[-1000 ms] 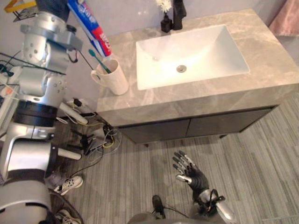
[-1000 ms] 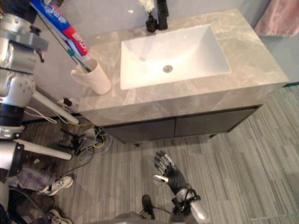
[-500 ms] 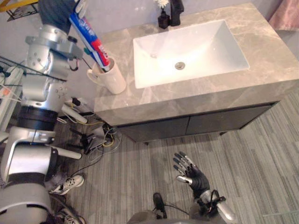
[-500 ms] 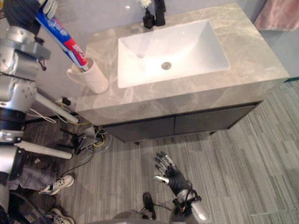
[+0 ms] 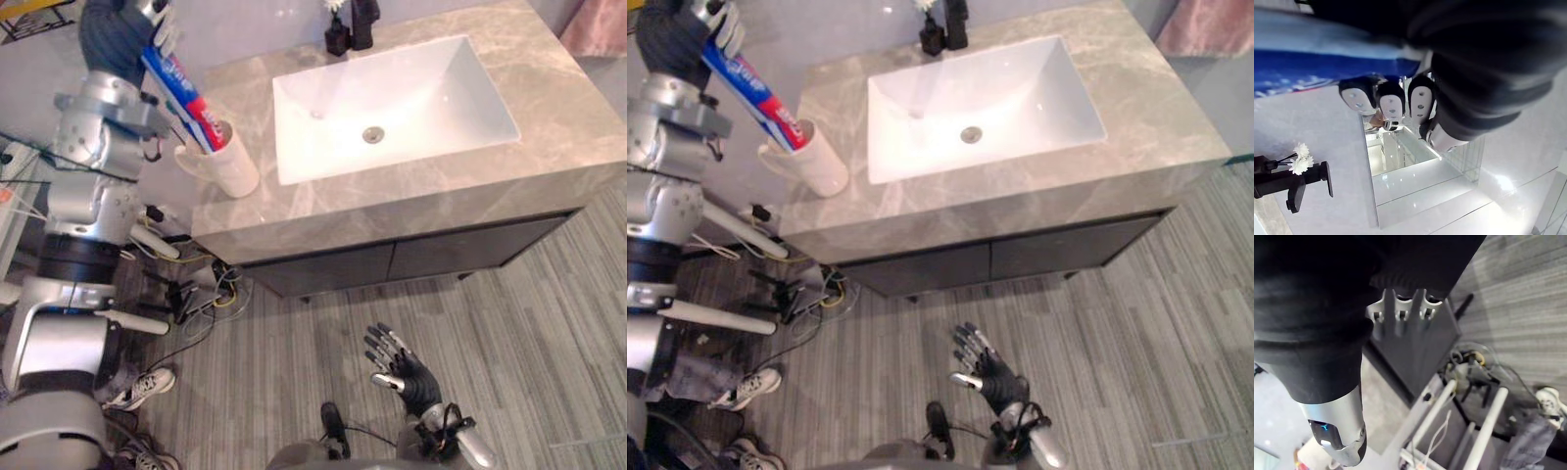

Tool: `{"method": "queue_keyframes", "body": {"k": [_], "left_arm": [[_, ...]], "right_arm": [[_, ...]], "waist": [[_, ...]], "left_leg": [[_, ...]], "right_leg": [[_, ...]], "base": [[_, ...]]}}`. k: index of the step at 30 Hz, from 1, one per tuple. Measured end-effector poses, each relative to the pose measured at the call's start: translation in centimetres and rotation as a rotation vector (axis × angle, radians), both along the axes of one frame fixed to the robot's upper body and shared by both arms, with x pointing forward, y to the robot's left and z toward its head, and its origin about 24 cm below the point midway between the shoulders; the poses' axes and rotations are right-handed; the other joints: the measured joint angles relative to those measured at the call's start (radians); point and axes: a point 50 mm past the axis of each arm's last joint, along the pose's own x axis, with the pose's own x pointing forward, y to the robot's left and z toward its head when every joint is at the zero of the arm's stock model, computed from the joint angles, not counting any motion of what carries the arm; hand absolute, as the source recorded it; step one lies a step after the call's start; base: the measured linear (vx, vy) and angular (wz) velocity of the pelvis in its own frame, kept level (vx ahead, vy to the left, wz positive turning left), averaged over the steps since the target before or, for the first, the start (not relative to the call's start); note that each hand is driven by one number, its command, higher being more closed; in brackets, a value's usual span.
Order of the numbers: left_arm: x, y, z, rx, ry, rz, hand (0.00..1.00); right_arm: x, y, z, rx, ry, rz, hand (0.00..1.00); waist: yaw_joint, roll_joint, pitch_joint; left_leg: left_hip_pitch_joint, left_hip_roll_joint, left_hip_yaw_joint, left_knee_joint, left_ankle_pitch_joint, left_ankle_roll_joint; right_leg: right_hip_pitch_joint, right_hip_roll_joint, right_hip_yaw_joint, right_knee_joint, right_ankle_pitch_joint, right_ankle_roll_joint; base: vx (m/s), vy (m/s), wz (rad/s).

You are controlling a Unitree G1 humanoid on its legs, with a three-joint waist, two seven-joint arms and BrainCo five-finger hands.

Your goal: Organize washtable

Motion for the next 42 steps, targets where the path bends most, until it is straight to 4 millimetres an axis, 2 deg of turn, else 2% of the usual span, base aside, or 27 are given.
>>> {"method": "queue_keyframes", "body": {"k": [5,17,23,36,37,42], "left_arm": [[0.2,0.2,-1.3,-0.005,0.041,0.005,1.00],[1.1,-1.3,-3.9,-0.084,0.111,-0.043,1.00],[1.4,-2.2,-4.7,-0.126,0.125,-0.076,1.00],[1.4,-2.2,-4.7,-0.168,0.111,-0.080,1.00],[1.4,-2.2,-4.7,-0.169,0.111,-0.080,0.00],[1.4,-2.1,-4.9,-0.168,0.116,-0.079,0.00]], "right_arm": [[0.0,0.0,0.0,-0.003,0.003,0.002,0.00],[0.0,-0.2,0.0,-0.007,0.003,0.000,0.00],[0.0,-0.5,0.0,-0.013,0.002,-0.013,0.00],[0.1,-0.6,0.0,-0.007,0.000,-0.029,0.00],[0.1,-0.6,0.0,-0.006,0.000,-0.029,0.00],[0.0,-0.5,-0.1,-0.003,0.016,-0.022,0.00]], "waist": [[0.000,0.000,0.009],[-0.002,-0.009,0.016],[-0.001,-0.021,0.024],[-0.002,-0.033,0.022],[-0.002,-0.036,0.021],[-0.002,-0.047,0.017]], "left_leg": [[-0.001,0.000,0.000,0.000,0.000,0.000],[-0.003,0.001,0.003,0.000,-0.001,-0.001],[-0.005,0.000,0.003,-0.001,-0.001,-0.001],[-0.014,0.001,0.006,-0.001,-0.001,-0.001],[-0.013,0.001,0.006,-0.001,-0.001,-0.001],[-0.013,0.001,0.006,-0.001,-0.001,-0.001]], "right_leg": [[-0.001,0.000,0.001,0.002,0.000,0.000],[-0.006,0.001,0.005,0.001,0.000,0.000],[-0.008,0.000,0.005,0.002,0.000,0.000],[-0.019,0.002,0.009,0.002,0.002,-0.002],[-0.019,0.002,0.010,0.002,0.003,-0.002],[-0.019,0.002,0.010,0.002,0.004,-0.002]], "base": [[0.00,0.000,0.00],[0.00,0.000,0.00],[0.00,0.000,0.00],[0.00,0.000,0.00],[0.00,0.000,0.00],[0.00,0.000,0.00]]}}
